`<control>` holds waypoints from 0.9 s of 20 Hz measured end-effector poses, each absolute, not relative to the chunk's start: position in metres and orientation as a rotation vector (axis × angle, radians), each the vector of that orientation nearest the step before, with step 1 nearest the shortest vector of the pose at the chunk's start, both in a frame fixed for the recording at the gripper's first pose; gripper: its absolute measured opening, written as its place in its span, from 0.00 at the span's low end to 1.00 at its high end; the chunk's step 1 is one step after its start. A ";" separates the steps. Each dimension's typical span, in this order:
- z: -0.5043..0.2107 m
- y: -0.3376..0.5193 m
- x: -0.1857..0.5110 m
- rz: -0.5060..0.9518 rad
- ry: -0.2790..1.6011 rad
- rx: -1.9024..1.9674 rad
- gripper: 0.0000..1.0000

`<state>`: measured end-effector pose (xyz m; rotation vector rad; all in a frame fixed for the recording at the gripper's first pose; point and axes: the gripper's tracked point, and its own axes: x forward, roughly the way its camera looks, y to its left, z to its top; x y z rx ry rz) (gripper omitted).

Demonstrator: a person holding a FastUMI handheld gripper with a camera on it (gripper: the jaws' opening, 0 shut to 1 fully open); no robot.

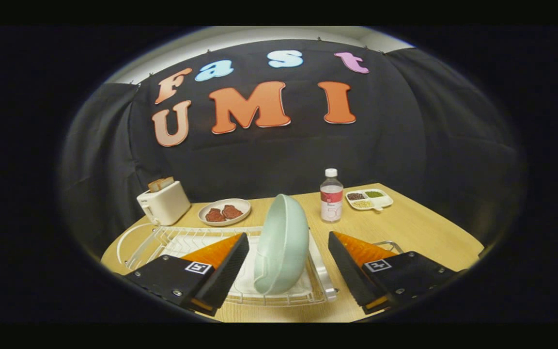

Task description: Take the plate from the dish rack, then take the spoon from the basket and place it into the plate.

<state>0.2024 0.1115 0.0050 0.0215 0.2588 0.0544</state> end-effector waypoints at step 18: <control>0.003 0.116 0.219 -0.141 0.273 -0.134 0.25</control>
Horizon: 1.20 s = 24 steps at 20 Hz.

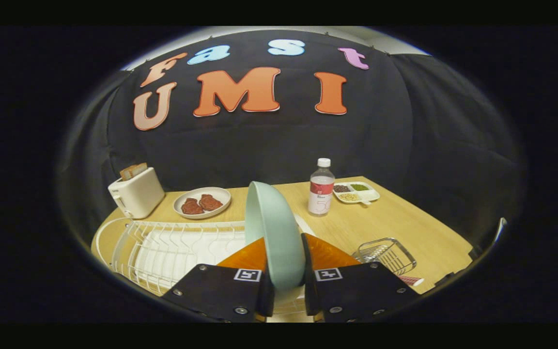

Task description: Take the plate from the dish rack, then take the spoon from the basket and place it into the plate.

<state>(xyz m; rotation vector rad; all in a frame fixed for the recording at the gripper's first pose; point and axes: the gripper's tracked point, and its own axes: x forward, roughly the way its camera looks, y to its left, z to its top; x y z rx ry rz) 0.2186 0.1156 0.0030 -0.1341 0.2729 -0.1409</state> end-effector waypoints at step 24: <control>0.038 0.109 0.105 -0.063 0.179 -0.037 0.23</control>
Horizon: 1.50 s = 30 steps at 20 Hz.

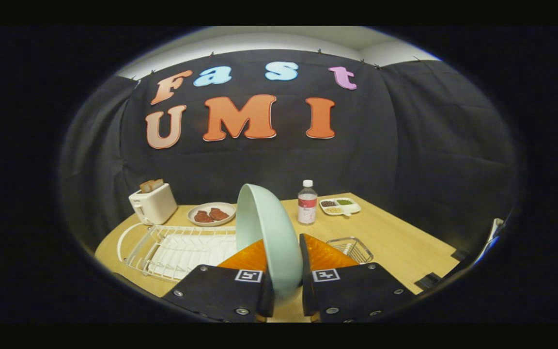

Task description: Take the plate from the dish rack, then take the spoon from the basket and place it into the plate.

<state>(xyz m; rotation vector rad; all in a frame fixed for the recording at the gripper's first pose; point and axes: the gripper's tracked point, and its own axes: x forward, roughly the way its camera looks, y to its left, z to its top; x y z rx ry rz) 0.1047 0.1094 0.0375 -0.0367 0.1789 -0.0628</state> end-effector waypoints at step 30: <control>-0.127 0.093 -0.006 0.063 0.488 0.500 0.29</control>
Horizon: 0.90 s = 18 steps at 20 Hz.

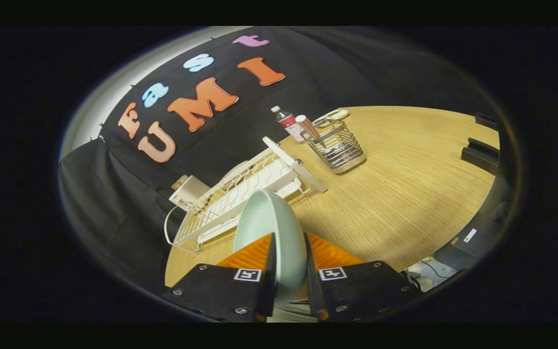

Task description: Take the plate from the dish rack, then take the spoon from the basket and place it into the plate.

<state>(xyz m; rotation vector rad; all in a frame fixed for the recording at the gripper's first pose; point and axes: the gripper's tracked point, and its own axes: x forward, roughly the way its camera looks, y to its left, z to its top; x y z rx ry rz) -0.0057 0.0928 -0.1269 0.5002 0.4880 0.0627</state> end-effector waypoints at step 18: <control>-0.063 -0.006 0.031 -0.122 0.276 0.182 0.85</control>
